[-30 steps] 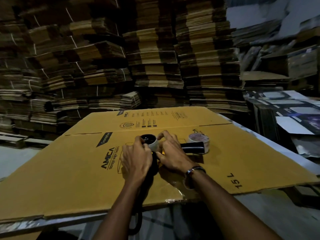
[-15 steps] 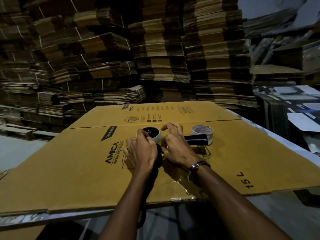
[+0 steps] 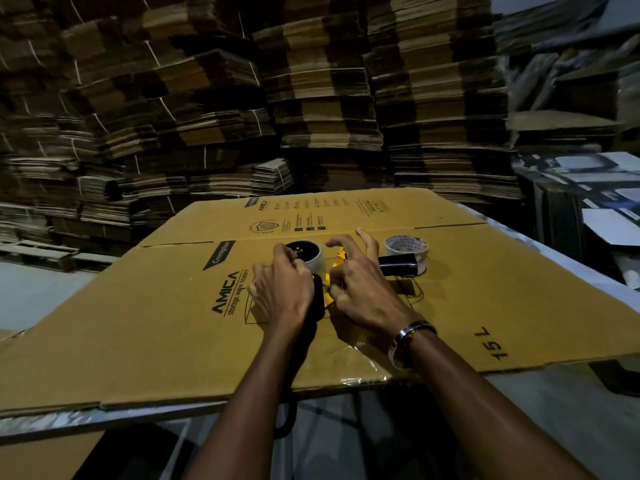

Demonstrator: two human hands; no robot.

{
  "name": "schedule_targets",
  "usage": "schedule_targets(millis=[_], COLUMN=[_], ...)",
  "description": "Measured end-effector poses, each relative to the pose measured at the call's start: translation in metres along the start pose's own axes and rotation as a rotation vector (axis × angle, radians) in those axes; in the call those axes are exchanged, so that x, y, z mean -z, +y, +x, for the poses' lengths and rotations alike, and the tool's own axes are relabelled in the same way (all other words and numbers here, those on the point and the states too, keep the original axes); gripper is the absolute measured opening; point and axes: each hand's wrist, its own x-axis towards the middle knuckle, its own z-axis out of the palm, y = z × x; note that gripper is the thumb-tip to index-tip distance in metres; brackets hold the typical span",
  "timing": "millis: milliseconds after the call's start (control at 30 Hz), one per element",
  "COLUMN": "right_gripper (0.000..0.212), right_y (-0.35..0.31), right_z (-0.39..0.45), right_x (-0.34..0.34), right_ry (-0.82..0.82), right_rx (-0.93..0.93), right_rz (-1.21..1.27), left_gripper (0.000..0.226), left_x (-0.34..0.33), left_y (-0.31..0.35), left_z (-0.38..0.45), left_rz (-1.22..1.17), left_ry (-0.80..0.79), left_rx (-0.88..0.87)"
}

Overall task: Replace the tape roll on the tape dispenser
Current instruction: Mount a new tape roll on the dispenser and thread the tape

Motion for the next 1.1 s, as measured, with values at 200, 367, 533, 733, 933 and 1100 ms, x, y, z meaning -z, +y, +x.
schedule_targets(millis=[200, 367, 533, 733, 933, 1100], right_gripper=[0.019, 0.018, 0.018, 0.017, 0.019, 0.02], right_y=[0.0, 0.004, 0.006, 0.016, 0.018, 0.019], right_z=[-0.003, -0.008, -0.011, -0.017, -0.021, -0.038], right_x=[0.001, 0.008, 0.01, 0.011, 0.009, 0.01], right_ry=[-0.031, -0.024, -0.02, -0.011, 0.005, 0.046], right_rx=[-0.045, -0.049, -0.027, 0.009, 0.033, 0.029], right_rz=[0.119, 0.222, 0.246, 0.259, 0.246, 0.32], left_gripper=[0.015, 0.015, 0.017, 0.016, 0.016, 0.014], left_x=[0.0, 0.0, -0.001, -0.002, 0.0, 0.0], left_y=[0.001, -0.001, -0.003, -0.003, 0.0, 0.001], left_z=[-0.001, 0.0, 0.002, 0.003, 0.0, 0.002], left_rz=[-0.003, -0.006, -0.009, 0.001, 0.004, 0.016], left_ry=[-0.012, -0.024, -0.023, -0.011, -0.017, -0.009], left_rx=[-0.003, -0.012, -0.017, -0.012, -0.004, -0.004])
